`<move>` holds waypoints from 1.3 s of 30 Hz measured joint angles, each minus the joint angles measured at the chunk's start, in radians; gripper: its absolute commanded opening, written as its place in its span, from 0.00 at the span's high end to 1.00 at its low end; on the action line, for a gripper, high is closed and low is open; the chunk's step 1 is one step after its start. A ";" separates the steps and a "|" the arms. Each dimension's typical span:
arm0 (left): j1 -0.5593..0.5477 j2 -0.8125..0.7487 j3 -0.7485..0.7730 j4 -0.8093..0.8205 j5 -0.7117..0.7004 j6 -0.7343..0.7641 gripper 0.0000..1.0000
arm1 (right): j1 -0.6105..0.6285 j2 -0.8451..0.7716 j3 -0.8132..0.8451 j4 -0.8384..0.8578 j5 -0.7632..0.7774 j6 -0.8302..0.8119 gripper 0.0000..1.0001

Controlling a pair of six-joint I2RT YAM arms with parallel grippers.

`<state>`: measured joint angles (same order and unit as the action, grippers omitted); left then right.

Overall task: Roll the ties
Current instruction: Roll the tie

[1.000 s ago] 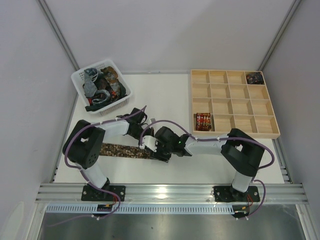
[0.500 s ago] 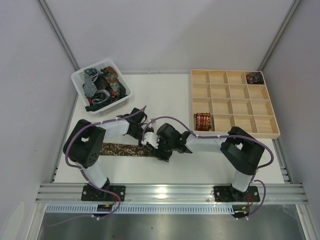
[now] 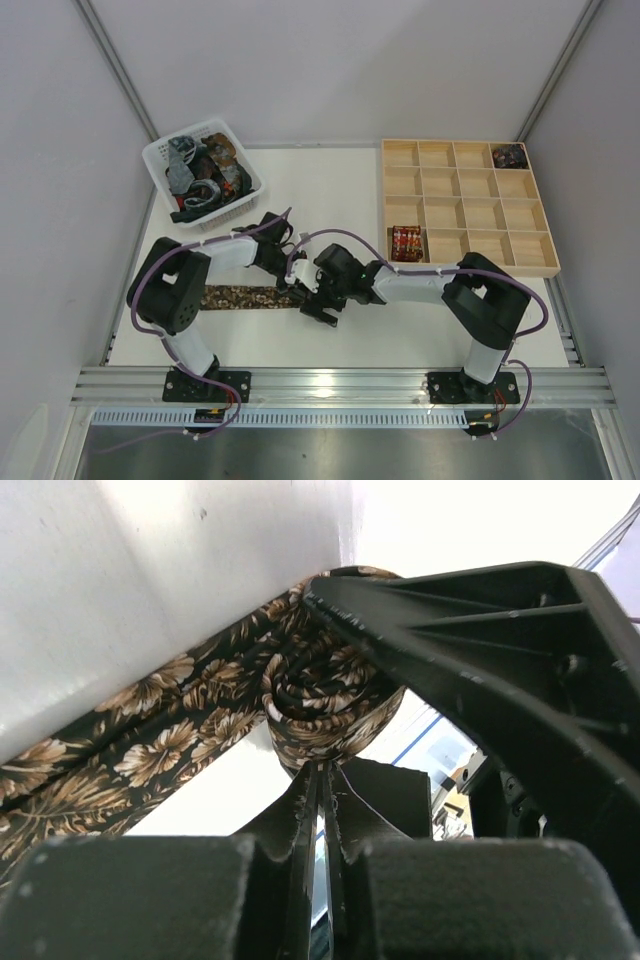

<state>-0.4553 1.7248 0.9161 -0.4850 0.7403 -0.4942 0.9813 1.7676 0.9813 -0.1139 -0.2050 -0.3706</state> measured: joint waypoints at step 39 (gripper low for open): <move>0.098 0.010 0.049 -0.077 0.026 0.060 0.91 | -0.113 0.064 0.096 -0.097 -0.107 -0.128 0.19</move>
<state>-0.3569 1.7348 0.9653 -0.5621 0.7662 -0.4343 0.8688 1.8313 1.0771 -0.2104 -0.3122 -0.4984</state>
